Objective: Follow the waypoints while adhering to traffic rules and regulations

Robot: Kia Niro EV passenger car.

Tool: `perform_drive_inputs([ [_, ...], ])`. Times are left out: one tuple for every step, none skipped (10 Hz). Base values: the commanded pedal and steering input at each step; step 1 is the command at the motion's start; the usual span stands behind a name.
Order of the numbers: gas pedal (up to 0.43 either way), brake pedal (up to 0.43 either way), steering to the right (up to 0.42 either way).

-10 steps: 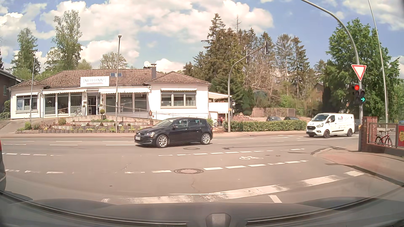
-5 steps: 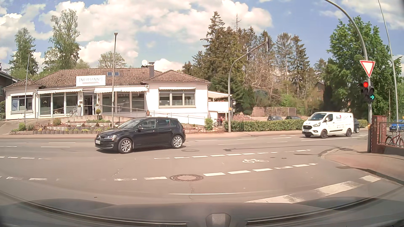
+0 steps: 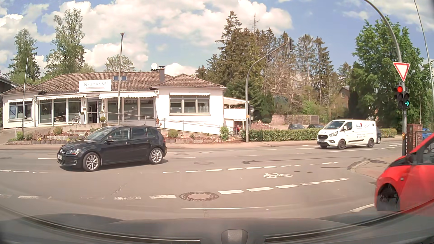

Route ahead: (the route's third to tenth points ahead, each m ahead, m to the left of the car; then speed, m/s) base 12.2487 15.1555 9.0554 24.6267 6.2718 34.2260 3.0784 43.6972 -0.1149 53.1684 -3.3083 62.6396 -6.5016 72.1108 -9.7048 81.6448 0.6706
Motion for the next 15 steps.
perform_drive_inputs([
  [0.0, 0.268, 0.004],
  [0.0, 0.268, 0.004],
  [0.0, 0.268, 0.004],
  [0.0, 0.262, 0.005],
  [0.0, 0.256, 0.005],
  [0.0, 0.256, 0.005],
  [0.0, 0.256, 0.005],
  [0.0, 0.256, 0.005],
  [0.0, 0.256, 0.005],
  [0.0, 0.256, 0.005],
  [0.0, 0.256, 0.005],
  [0.0, 0.256, 0.005],
  [0.0, 0.256, 0.005],
  [0.0, 0.25, 0.005],
  [0.0, 0.238, 0.005],
])
